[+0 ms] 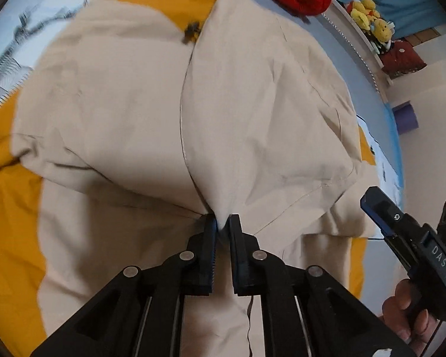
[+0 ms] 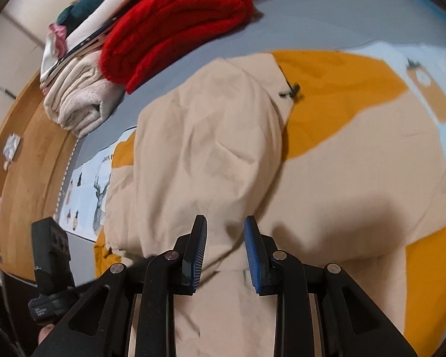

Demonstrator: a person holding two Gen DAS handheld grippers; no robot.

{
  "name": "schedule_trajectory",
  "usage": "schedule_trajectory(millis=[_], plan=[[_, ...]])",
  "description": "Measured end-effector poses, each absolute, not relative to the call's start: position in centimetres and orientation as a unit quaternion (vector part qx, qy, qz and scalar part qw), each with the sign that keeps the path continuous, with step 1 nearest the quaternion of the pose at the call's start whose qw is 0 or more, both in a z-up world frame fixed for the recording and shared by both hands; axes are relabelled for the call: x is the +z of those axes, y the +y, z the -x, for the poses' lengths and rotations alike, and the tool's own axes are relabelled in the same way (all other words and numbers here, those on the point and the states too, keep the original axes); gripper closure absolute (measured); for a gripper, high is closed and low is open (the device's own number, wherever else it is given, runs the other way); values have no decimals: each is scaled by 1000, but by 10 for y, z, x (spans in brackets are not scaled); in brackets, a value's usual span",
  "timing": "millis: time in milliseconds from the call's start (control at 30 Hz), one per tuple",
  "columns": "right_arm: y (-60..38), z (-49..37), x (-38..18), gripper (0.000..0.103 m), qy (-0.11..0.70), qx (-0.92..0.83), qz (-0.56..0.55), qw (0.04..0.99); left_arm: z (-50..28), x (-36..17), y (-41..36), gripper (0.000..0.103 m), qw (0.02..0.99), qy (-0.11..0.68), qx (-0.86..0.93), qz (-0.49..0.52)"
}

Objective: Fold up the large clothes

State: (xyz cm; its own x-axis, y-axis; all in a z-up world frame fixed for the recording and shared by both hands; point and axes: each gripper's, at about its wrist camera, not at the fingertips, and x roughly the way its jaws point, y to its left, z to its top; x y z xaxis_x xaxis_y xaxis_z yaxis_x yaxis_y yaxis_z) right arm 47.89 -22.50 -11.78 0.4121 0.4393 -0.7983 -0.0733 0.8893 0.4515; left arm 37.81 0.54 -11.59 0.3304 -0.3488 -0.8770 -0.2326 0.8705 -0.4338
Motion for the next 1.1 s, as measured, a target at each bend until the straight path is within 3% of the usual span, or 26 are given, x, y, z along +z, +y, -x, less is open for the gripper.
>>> schedule_trajectory(millis=[200, 433, 767, 867, 967, 1100], plan=[[-226, -477, -123, 75, 526, 159, -176, 817, -374, -77, -26, 94, 840, 515, -77, 151], [-221, -475, -120, 75, 516, 165, -163, 824, -379, -151, -45, 94, 745, 641, -120, 136], [-206, -481, -133, 75, 513, 182, -157, 824, -379, -136, -43, 94, 729, 655, -153, 129], [-212, -488, -155, 75, 561, 111, -124, 811, -382, -120, -43, 94, 736, 643, -172, 125], [-230, -488, -161, 75, 574, 80, -163, 799, -384, -102, -36, 89, 754, 618, -184, 126], [-240, -479, -118, 75, 502, 54, -169, 846, -389, -86, -13, 86, 773, 583, -188, 166]])
